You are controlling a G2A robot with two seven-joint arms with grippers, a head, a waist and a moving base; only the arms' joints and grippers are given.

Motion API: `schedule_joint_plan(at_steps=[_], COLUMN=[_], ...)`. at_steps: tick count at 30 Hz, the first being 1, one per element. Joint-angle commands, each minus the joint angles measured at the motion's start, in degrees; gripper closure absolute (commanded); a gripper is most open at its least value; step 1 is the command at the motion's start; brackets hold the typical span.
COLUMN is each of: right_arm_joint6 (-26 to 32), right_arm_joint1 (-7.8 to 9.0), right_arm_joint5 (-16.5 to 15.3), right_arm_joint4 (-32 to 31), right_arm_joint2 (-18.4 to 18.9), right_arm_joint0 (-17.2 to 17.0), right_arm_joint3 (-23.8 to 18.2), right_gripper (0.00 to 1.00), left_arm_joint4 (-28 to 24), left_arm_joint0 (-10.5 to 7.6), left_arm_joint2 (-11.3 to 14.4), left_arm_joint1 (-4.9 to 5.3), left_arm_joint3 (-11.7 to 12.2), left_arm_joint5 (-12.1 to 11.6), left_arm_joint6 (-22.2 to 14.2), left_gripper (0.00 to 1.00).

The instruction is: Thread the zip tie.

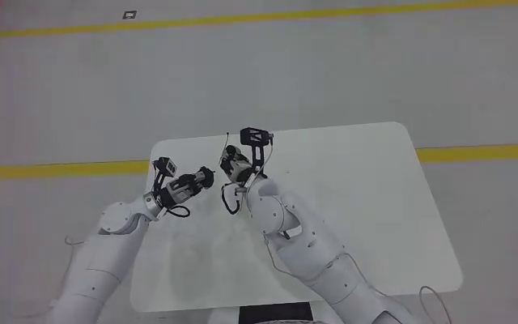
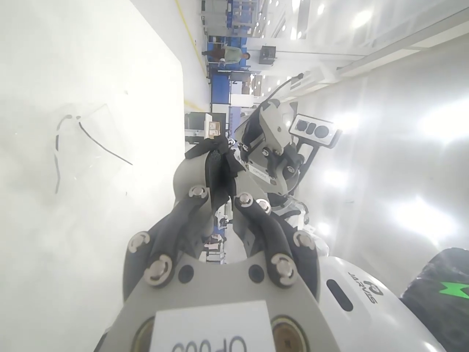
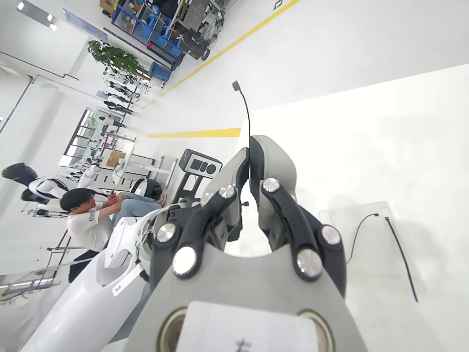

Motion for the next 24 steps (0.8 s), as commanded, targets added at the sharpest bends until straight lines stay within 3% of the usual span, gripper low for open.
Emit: schedule_joint_plan(at_steps=[1, 14, 24], right_arm_joint6=[-0.51, -2.05, -4.33], right_arm_joint1=[-0.07, -0.21, -0.45], right_arm_joint5=[-0.01, -0.43, -0.91], right_arm_joint4=[-0.04, -0.04, -1.05], right_arm_joint2=[0.12, 0.64, -1.18], right_arm_joint0=[-0.56, -1.97, -2.62], right_arm_joint3=[-0.38, -0.76, -0.35], right_gripper=[1.0, 1.0, 1.0], left_arm_joint4=[0.04, 0.66, 0.66], left_arm_joint0=[-0.09, -0.34, -0.34], left_arm_joint2=[0.08, 0.1, 0.1], left_arm_joint1=[-0.09, -0.19, -0.19], left_arm_joint3=[-0.03, -0.05, -0.05], left_arm_joint5=[0.01, 0.01, 0.01], left_arm_joint6=[0.38, 1.16, 1.16], left_gripper=[1.0, 1.0, 1.0])
